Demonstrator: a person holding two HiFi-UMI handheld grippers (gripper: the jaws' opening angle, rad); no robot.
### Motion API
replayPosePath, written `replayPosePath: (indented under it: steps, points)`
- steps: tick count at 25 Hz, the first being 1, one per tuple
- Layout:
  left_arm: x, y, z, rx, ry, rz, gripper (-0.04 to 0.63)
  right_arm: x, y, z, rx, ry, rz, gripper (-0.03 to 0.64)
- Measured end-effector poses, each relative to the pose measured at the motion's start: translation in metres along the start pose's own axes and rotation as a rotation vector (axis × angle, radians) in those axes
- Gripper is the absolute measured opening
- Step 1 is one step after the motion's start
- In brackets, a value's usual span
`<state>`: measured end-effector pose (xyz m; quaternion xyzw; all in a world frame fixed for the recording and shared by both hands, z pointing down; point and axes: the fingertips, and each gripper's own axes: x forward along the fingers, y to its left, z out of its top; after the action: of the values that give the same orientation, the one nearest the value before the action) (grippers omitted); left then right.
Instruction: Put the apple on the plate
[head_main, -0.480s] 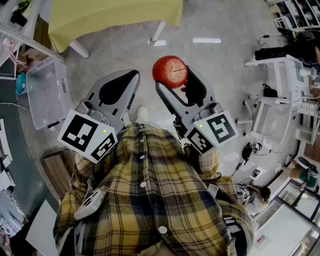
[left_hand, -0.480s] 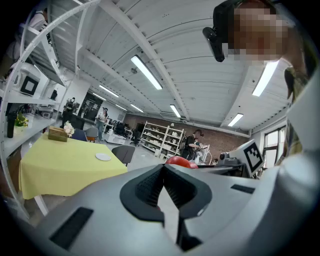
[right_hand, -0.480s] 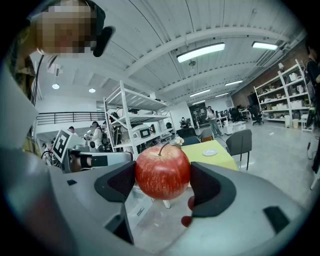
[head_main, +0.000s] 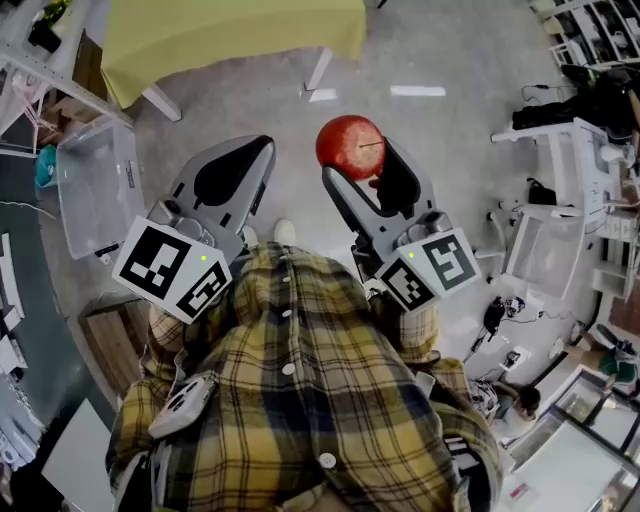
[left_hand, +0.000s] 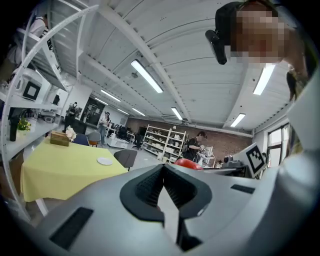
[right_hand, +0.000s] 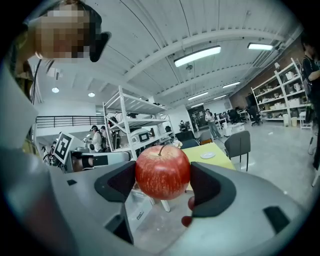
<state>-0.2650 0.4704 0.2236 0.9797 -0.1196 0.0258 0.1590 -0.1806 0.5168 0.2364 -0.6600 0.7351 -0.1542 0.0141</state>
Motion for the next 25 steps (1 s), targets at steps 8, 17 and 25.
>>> replayPosePath:
  steps: [8,17,25]
  points:
    - [0.006,-0.010,-0.003,0.019,-0.009,0.026,0.008,-0.006,-0.009,0.003,-0.013,-0.021,0.034,0.339]
    - [0.002,0.006,-0.013,-0.004,0.018,0.094,0.008,0.005,-0.021,-0.006,0.030,-0.007,0.058,0.339]
    - [0.029,0.060,-0.005,-0.009,0.042,0.058,0.008,0.062,-0.047,-0.006,0.055,0.014,0.009,0.339]
